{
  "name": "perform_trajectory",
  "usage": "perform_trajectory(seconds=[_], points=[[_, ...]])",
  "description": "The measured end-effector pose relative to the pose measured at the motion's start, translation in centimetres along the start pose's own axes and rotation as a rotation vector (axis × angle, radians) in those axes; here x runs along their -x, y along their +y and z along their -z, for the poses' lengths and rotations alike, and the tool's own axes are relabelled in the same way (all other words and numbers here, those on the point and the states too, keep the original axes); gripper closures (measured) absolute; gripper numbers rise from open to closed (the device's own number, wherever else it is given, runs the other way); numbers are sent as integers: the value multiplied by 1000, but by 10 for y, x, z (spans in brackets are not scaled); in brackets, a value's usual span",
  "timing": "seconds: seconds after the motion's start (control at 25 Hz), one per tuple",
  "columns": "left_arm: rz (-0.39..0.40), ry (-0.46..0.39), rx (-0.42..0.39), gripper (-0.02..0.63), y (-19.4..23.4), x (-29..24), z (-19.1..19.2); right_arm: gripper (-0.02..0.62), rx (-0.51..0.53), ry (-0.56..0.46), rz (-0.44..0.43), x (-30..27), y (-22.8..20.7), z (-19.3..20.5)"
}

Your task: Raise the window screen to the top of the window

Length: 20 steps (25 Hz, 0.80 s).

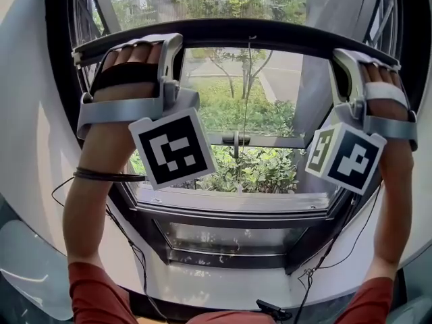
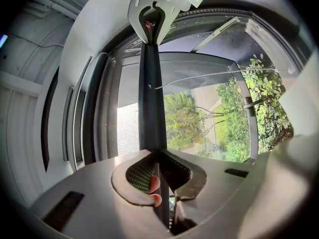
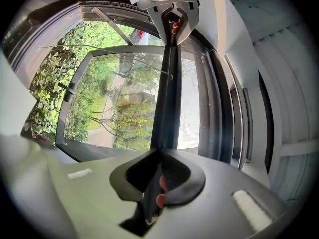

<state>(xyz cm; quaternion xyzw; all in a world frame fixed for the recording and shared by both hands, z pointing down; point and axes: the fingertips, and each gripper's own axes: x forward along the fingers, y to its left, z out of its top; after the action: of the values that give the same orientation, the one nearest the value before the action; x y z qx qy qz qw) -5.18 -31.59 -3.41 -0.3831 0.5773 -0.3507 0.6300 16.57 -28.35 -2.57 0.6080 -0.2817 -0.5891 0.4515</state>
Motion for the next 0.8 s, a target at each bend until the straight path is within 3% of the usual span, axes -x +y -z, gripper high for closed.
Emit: perform_trajectory(seconds=[0.32,0.8], points=[[-60,22,15,571,17,-12,0,557,0,18,51,-13,-18,3],[-90,29,11,571,54,-35,2,555,21,46,72,-37,-61,3]])
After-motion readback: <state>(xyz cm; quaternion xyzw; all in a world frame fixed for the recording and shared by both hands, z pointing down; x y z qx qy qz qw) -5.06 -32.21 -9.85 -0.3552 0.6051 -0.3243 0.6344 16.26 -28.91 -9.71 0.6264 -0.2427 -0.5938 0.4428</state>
